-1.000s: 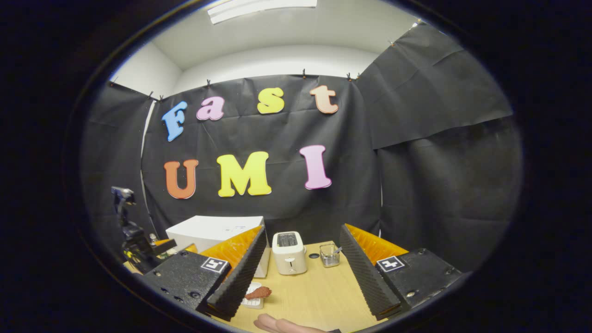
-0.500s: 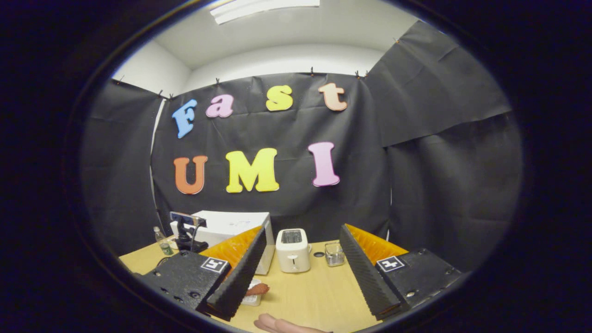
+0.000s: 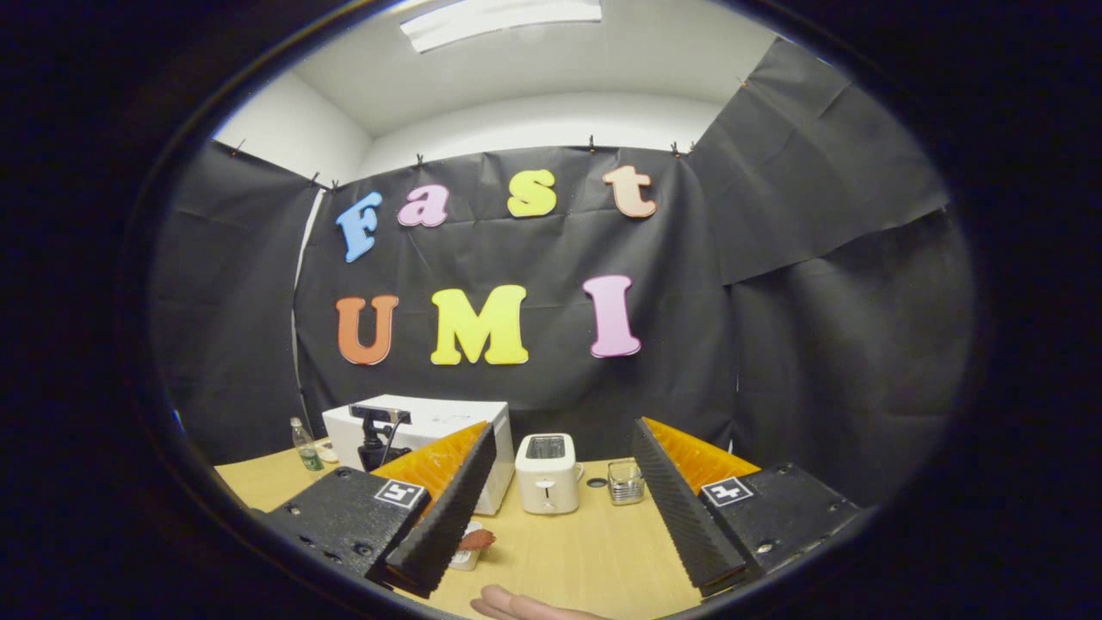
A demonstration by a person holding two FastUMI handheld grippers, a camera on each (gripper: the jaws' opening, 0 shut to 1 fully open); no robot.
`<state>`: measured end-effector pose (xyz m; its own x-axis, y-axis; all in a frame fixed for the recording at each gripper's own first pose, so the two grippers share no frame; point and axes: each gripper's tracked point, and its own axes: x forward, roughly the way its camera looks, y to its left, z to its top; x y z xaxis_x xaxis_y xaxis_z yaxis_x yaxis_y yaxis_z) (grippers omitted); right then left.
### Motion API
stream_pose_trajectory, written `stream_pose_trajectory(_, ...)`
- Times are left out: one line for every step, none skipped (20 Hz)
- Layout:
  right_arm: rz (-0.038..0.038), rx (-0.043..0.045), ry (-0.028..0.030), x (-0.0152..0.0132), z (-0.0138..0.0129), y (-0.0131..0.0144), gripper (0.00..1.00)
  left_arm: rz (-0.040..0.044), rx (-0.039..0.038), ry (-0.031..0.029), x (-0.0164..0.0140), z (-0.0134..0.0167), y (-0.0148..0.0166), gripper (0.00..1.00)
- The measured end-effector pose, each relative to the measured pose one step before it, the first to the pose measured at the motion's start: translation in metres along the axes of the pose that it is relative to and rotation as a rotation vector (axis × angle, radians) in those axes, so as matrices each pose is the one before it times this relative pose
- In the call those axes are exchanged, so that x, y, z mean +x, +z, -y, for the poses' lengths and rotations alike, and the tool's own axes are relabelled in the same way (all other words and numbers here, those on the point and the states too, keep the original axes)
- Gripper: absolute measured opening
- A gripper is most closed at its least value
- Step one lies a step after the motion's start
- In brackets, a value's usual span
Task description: Open the microwave oven with the left hand, put the food in, and close the microwave oven.
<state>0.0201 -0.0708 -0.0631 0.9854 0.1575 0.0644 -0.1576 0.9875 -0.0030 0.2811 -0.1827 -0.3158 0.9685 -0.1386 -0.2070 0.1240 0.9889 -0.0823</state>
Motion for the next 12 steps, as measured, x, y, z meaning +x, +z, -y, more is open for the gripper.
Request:
stream_pose_trajectory(-0.0066,-0.00287,-0.00068,-0.00001,-0.00022,-0.00294,0.92,-0.02736,0.00039,-0.00251,-0.0014,0.00279,-0.00571,0.45)
stream_pose_trajectory(-0.00698,-0.00003,0.0022,-0.00105,-0.00091,-0.00148,0.92,-0.0078,0.02084,0.02516,-0.00037,-0.00243,-0.00061,0.24)
stream_pose_trajectory(-0.00716,-0.00009,0.0024,-0.00104,-0.0005,-0.0016,0.92,0.00746,0.01536,0.01166,0.00032,-0.00135,0.00215,0.16)
stream_pose_trajectory(-0.00604,-0.00253,-0.00192,-0.00154,0.00031,-0.0001,1.0,-0.01552,0.0035,0.00209,0.00103,0.00041,-0.00234,0.08)
stream_pose_trajectory(0.00053,-0.00304,-0.00113,-0.00208,0.00154,0.00063,1.0,-0.00104,-0.00852,-0.00797,-0.00216,0.00044,-0.00114,0.08)
stream_pose_trajectory(0.00414,-0.00367,-0.00297,-0.00216,0.00129,0.0015,0.92,-0.0076,-0.00871,-0.01021,-0.0015,0.00055,0.0002,0.09)
stream_pose_trajectory(0.00268,-0.00329,-0.00416,-0.00159,0.00172,-0.00012,0.92,-0.00617,-0.00556,-0.00758,-0.00118,0.00032,-0.00148,0.09)
stream_pose_trajectory(-0.00059,-0.00145,-0.00194,-0.00102,0.00157,-0.00068,0.92,-0.00876,-0.00338,0.00393,-0.00616,-0.00048,-0.00089,0.09)
stream_pose_trajectory(-0.00252,0.00236,-0.00094,-0.00088,0.00018,-0.00179,0.92,0.0383,0.01407,0.00694,-0.00978,-0.00192,0.00714,0.08)
stream_pose_trajectory(-0.00389,0.00355,-0.00189,-0.00019,0.00067,-0.00139,0.92,-0.01645,0.01659,-0.00718,-0.01068,-0.00174,-0.00773,0.07)
stream_pose_trajectory(-0.00374,0.00499,-0.00085,-0.00028,0.0003,-0.00197,0.92,0.02061,0.00243,-0.02081,-0.01132,-0.00012,-0.00228,0.07)
stream_pose_trajectory(-0.00121,0.00515,0.00407,-0.0008,-0.00192,-0.0006,1.0,0.01135,-0.00444,-0.02435,-0.01267,-0.00229,-0.00119,0.08)
